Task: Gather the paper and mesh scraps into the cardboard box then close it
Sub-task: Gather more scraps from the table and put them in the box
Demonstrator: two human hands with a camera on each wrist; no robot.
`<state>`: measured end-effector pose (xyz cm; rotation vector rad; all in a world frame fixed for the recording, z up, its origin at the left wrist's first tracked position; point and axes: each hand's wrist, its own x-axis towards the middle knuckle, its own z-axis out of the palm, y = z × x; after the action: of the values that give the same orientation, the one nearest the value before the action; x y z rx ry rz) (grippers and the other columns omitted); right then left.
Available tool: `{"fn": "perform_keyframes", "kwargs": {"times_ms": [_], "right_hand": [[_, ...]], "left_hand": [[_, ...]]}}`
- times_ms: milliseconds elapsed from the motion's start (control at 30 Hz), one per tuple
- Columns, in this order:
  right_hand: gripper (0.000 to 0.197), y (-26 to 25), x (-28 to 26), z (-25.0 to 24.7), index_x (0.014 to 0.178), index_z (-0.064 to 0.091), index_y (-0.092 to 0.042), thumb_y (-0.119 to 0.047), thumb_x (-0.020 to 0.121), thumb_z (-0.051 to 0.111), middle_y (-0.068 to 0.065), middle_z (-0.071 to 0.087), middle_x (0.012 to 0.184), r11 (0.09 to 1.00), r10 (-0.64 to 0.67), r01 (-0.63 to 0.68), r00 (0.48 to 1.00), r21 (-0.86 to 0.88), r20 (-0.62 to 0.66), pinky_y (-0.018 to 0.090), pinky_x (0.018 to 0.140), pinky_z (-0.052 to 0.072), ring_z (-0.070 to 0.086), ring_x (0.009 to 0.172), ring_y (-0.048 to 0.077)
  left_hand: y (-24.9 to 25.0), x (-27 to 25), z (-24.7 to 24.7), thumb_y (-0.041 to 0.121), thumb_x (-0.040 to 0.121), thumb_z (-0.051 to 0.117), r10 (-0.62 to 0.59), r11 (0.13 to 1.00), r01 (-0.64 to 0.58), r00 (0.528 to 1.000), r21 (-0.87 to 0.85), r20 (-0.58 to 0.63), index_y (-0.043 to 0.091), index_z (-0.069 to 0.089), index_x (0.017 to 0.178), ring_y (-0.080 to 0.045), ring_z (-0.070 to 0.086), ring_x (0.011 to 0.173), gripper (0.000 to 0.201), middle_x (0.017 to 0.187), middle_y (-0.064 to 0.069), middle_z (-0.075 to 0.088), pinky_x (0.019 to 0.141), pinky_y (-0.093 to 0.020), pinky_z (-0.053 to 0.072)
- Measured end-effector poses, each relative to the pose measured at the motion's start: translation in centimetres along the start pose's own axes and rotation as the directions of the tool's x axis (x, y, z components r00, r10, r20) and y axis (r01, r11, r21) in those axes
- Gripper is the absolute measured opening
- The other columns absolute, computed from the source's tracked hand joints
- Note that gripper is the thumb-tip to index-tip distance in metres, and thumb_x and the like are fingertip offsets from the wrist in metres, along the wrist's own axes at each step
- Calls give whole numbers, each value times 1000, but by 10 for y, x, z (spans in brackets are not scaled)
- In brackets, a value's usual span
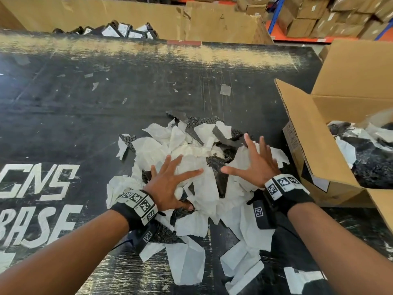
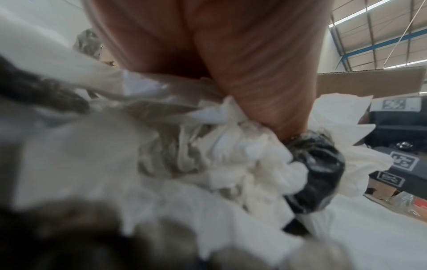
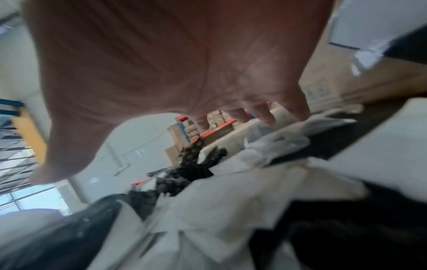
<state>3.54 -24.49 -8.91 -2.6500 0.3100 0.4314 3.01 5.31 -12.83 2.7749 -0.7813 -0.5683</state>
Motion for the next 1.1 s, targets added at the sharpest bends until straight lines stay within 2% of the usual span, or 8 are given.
{"fn": "perform_keyframes", "kwargs": {"times_ms": [167, 333, 567, 767, 867, 933, 1000, 1100], "right_hand": [[138, -12, 1, 18, 148, -16, -58, -96, 43, 66, 4, -6, 168, 973, -213, 193, 962, 130, 169, 59, 119, 19, -4, 154, 23], [143, -46, -23, 27, 136, -21, -72, -85, 35, 79, 0, -31, 162, 921, -353, 387, 873, -38, 335, 65, 117, 19, -7, 152, 38], [148, -60, -20, 55, 140, -21, -67, -78, 37, 84, 2, -26, 163, 884, -280, 373, 905, -281, 320, 76, 110, 14, -10, 147, 52], [145, -59, -17, 61, 147, -14, -59, -80, 40, 81, 0, -22, 165, 868, -268, 364, 916, -337, 298, 71, 113, 17, -8, 149, 48], [134, -63, -17, 62, 151, -5, -55, -75, 50, 81, 1, -12, 167, 879, -258, 340, 929, -334, 265, 62, 113, 29, 2, 150, 43], [120, -68, -17, 63, 153, 5, -51, -70, 59, 79, 4, 2, 167, 886, -274, 330, 939, -326, 205, 55, 110, 36, 16, 149, 38], [109, -73, -18, 65, 153, 14, -47, -63, 66, 78, 6, 18, 164, 893, -286, 319, 947, -318, 146, 51, 106, 40, 31, 143, 34], [97, -81, -19, 65, 152, 24, -44, -56, 72, 78, 7, 32, 158, 911, -277, 296, 955, -286, 106, 48, 103, 43, 43, 136, 33]], "left_hand": [[0, 1, 0, 85, 64, 65, -6, 1000, 6, 1000, -14, 4, 76, -4, 139, -37, -20, 151, 102, 166, 3, -13, 110, -78, 4], [1, 2, 0, 85, 63, 64, -21, 1000, 21, 1000, 8, 19, 74, -4, 139, -36, -19, 152, 103, 166, 2, -14, 111, -76, 6], [-1, 1, 6, 82, 54, 75, -57, 992, 48, 996, -117, -72, 38, 3, 154, -30, -5, 155, 131, 167, 5, 1, 111, -77, 16], [7, -2, 6, 88, 43, 73, -155, 988, 155, 986, -6, 61, 49, -17, 152, -43, -28, 145, 146, 160, 8, -36, 104, -82, 3], [12, 3, 6, 75, 60, 76, -156, 987, 157, 988, -32, 17, 44, -8, 156, -38, -7, 153, 131, 166, 2, -19, 114, -74, 16], [14, 7, 8, 64, 70, 77, -166, 984, 162, 985, -81, -55, 39, 5, 157, -33, 22, 151, 116, 168, 0, -4, 115, -59, 34], [17, 10, 10, 58, 75, 76, -197, 976, 183, 973, -118, -120, 36, 16, 156, -29, 54, 132, 103, 168, 1, 8, 104, -47, 49], [23, 14, 9, 53, 81, 73, -231, 971, 215, 956, -103, -180, 38, 22, 154, -26, 66, 115, 90, 167, 5, 16, 90, -42, 56]]}}
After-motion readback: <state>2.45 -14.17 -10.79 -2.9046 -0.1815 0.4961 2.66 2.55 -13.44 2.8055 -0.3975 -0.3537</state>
